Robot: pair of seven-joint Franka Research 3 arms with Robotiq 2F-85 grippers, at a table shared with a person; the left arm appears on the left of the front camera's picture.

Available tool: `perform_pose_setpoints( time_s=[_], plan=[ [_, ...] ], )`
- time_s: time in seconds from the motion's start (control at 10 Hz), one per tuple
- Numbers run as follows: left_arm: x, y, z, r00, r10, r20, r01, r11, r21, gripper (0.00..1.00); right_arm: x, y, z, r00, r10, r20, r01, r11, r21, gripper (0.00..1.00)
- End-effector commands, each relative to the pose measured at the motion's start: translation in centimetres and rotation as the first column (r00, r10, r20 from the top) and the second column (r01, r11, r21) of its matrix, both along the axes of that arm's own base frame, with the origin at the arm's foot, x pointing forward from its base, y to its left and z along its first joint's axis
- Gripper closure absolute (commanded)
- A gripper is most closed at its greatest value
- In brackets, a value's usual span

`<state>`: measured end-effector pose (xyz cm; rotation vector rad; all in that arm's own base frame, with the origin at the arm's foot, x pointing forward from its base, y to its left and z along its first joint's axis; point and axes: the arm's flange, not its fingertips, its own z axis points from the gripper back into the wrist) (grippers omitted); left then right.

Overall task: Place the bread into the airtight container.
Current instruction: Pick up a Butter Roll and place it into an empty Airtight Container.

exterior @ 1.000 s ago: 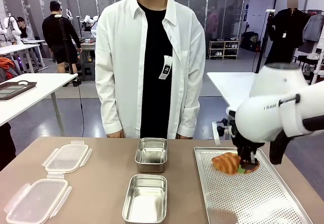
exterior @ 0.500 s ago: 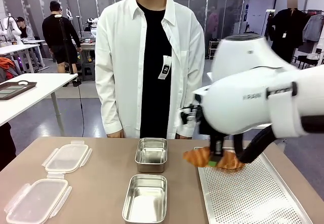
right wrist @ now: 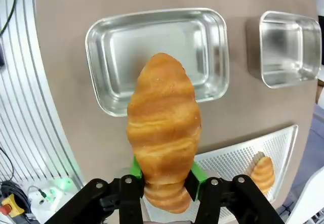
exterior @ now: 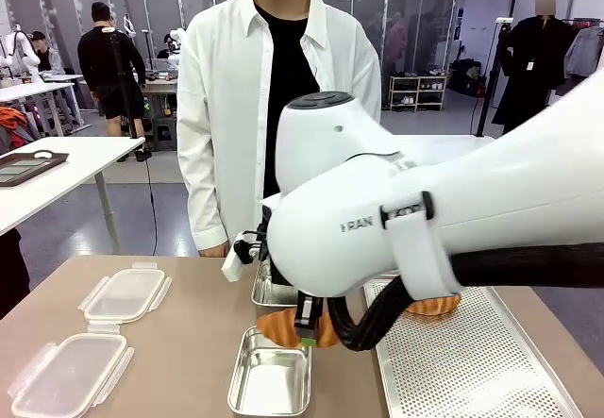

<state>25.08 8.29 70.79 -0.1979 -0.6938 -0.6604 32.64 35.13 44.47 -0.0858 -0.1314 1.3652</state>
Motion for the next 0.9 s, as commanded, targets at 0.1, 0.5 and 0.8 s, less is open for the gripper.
perform_pose_setpoints(
  time_s=[0.1,0.5,0.8],
  plan=[
    [0.0,0.1,0.2,1.000,-0.004,0.003,0.004,1.000,0.003,0.00,1.5,1.3,-0.8,0.996,-0.089,-0.027,0.090,0.995,0.047,0.66],
    [0.0,0.1,0.2,1.000,-0.004,0.003,0.004,1.000,0.003,0.00,0.5,0.7,-0.7,1.000,-0.014,-0.014,0.015,1.000,0.005,0.66],
    [0.0,0.1,0.2,1.000,-0.004,0.003,0.004,1.000,0.003,0.00,1.1,0.7,-1.1,0.992,-0.065,-0.108,0.076,0.992,0.097,0.66]
  ],
)
